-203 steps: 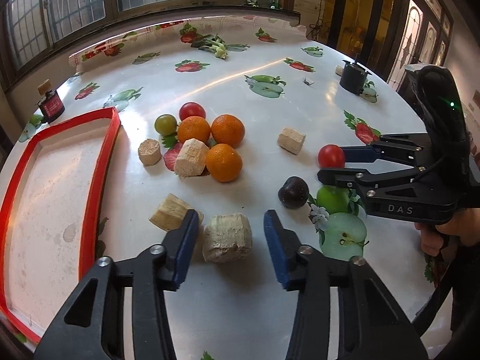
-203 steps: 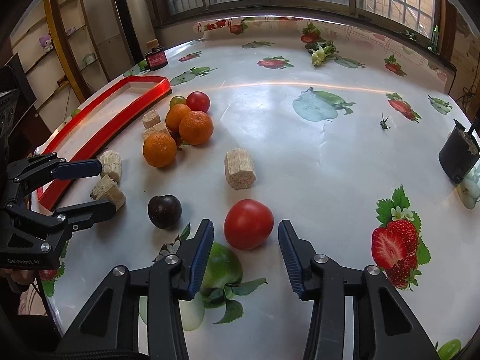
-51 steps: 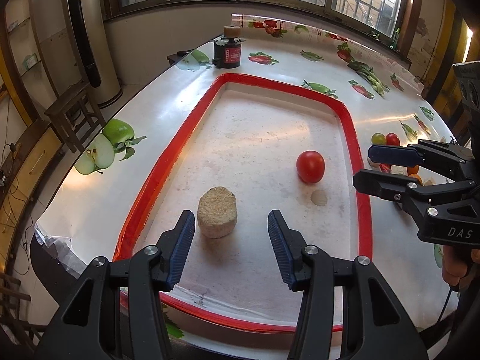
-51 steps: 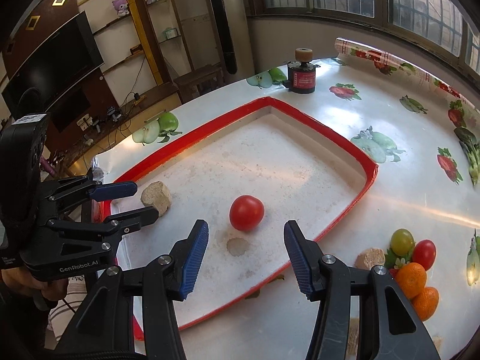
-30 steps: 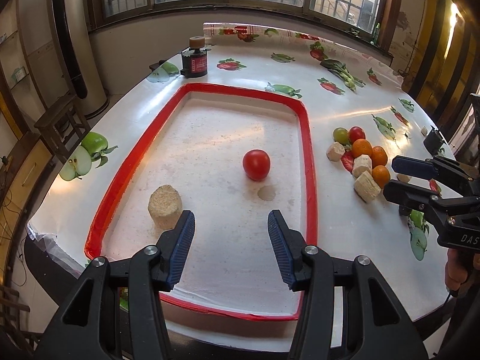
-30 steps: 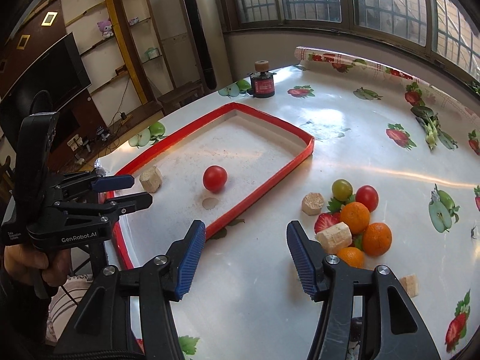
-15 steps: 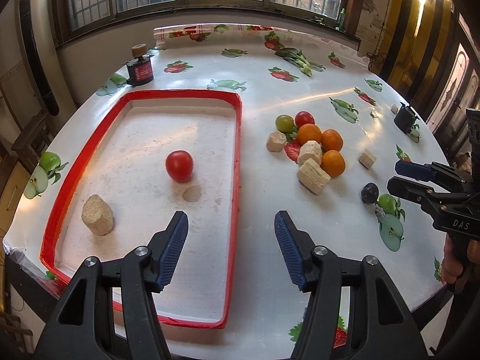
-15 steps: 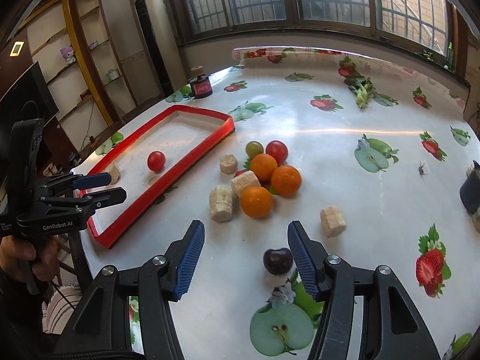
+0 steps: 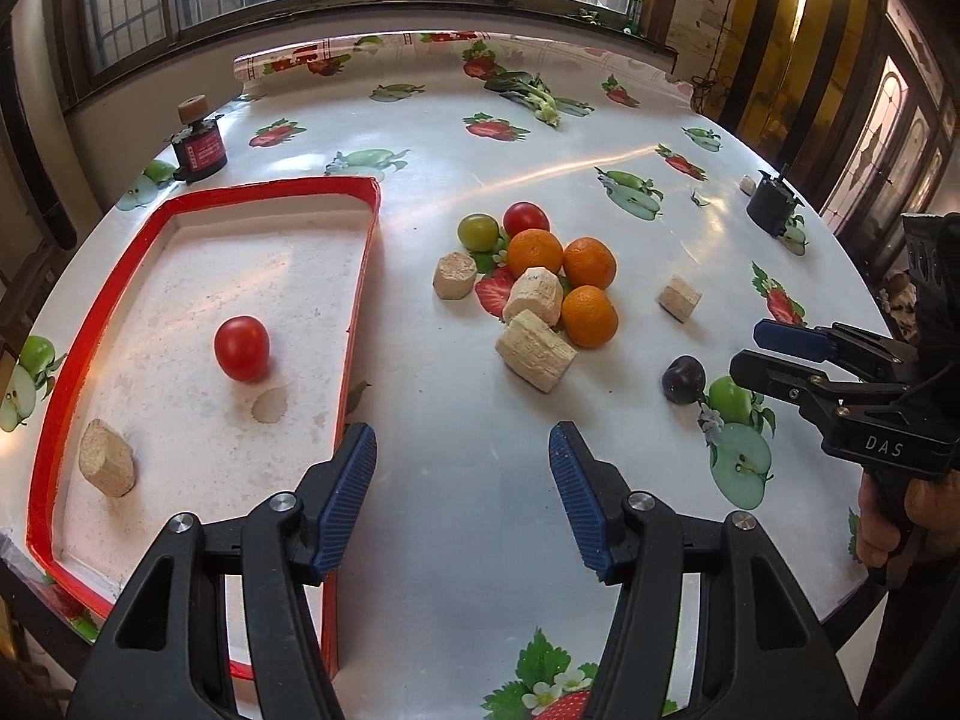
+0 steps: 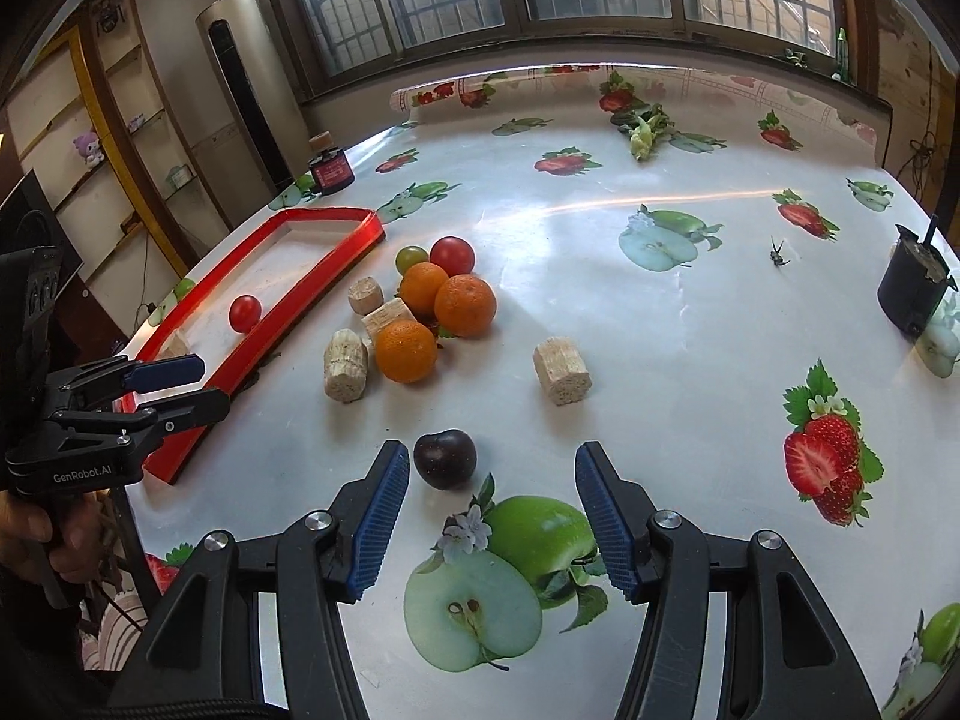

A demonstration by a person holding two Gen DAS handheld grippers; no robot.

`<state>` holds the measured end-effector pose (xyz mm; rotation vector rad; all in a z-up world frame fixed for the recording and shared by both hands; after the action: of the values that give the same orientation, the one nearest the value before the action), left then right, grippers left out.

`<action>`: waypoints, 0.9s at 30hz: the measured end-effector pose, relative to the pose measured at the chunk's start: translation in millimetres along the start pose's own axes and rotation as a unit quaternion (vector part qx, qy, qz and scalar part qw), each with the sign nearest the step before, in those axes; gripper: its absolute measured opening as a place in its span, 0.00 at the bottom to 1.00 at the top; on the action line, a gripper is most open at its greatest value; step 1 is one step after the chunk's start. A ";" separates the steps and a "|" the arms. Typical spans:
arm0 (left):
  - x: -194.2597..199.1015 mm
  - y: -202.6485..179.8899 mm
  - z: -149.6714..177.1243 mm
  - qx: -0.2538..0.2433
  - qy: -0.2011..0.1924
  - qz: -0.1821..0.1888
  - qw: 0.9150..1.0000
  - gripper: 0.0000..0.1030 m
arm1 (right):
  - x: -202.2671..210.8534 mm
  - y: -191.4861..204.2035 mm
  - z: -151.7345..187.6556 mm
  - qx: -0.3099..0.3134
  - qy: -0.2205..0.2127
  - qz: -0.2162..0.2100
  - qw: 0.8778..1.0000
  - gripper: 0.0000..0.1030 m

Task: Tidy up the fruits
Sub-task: 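Move both open tools back toward the fruit pile, then grasp the beige rectangular block with the left tool while the right tool grasps the beige cylinder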

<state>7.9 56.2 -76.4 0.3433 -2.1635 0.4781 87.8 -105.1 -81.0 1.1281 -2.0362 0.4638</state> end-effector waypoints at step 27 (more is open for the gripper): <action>-72.4 -33.6 -22.9 -0.012 0.049 0.037 0.998 0.57 | -61.3 -24.8 -29.9 0.016 0.041 0.043 0.998 0.47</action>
<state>79.9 42.1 -115.2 0.2225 -2.0895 0.4998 141.9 -65.5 -108.8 1.0269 -2.0186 0.5784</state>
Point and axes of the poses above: each gripper's, at about its wrist camera, not at the fingertips, and x roughly against the way its jaws point, y to its left, z to its underside, the point moved 6 cm from there along -x, roughly the way its jaws point, and after that the axes turned 13 degrees about x, right-handed, at the moved point
